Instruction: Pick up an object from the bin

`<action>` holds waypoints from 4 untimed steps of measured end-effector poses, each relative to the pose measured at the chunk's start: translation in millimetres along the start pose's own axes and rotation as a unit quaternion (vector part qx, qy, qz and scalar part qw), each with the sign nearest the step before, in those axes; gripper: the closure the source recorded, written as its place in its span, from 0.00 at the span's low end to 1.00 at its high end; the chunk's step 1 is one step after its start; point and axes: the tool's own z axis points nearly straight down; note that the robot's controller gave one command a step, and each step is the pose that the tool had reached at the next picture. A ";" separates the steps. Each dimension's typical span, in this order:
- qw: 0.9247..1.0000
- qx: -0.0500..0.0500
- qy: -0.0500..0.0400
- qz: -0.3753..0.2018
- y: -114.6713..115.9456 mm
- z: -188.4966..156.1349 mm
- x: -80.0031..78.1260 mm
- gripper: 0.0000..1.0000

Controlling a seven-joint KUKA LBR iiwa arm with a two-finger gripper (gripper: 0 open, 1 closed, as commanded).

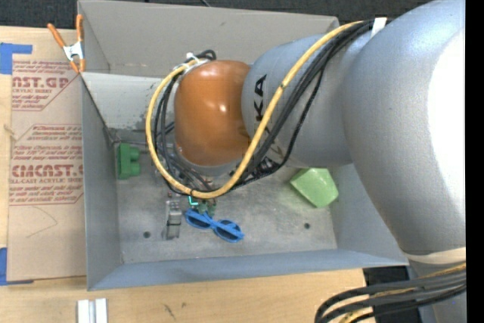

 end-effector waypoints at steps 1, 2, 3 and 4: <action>0.989 0.002 -0.009 -0.149 -106.5 57.9 -38.1 0.00; 0.992 -0.001 -0.009 -0.125 -111.9 73.7 25.9 0.00; 0.992 -0.001 -0.005 -0.126 -111.5 74.4 27.3 1.00; 0.993 0.000 -0.008 -0.117 -115.1 -46.8 25.9 1.00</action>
Offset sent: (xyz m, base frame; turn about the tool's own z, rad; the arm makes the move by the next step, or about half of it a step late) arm 0.0339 -0.1034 -0.0613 -0.3044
